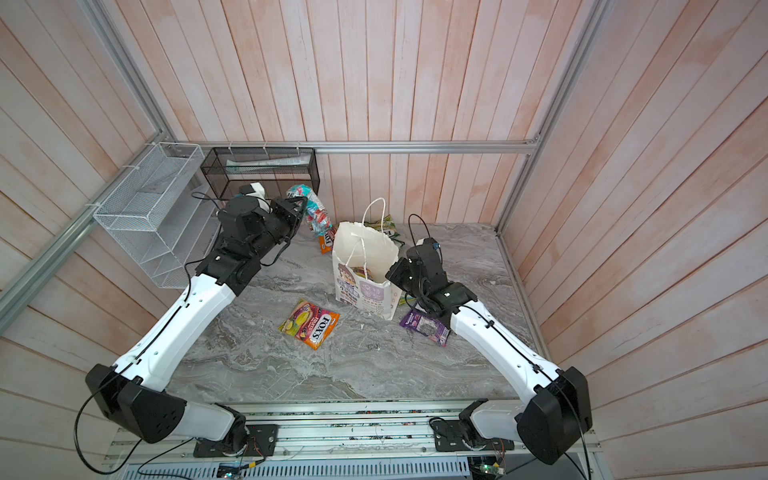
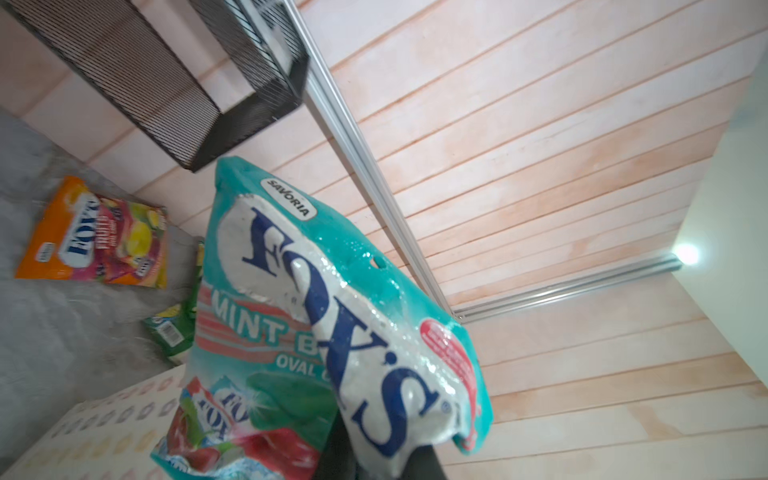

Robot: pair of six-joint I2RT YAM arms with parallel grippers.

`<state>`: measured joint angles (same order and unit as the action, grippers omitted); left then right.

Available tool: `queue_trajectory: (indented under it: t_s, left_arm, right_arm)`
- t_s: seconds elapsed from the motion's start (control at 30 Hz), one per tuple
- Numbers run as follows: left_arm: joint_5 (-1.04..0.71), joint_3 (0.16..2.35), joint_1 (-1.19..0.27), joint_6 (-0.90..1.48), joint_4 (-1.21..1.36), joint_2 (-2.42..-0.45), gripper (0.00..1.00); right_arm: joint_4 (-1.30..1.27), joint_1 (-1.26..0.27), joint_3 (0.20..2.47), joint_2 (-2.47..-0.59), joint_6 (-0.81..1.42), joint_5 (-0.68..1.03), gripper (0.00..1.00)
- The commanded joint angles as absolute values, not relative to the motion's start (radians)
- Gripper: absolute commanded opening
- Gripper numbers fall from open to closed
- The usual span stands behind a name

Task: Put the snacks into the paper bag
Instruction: 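Carry the Mint Blossom bag over the paper bag with the left gripper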

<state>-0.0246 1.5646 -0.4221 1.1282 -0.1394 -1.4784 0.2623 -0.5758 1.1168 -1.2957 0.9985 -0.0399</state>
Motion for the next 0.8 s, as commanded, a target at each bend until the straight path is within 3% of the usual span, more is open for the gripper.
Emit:
queue_trajectory:
  t_s: [0.0,0.3,0.77]
  left_arm:
    - [-0.049,1.661,-0.458,1.152,0.017,-1.513,0.03]
    - [-0.102,1.747,-0.576,1.238,0.072,-1.636,0.03]
    - [-0.1,1.498,-0.662,1.425,0.031,-1.593,0.03]
  right_arm:
    - [0.282,-0.587,1.147,-1.298,0.996,-0.066,0.0]
    - [0.283,-0.591,1.144,-1.286,0.998,-0.089,0.0]
    - [0.273,-0.59,1.153,-1.301,0.992,-0.095,0.0]
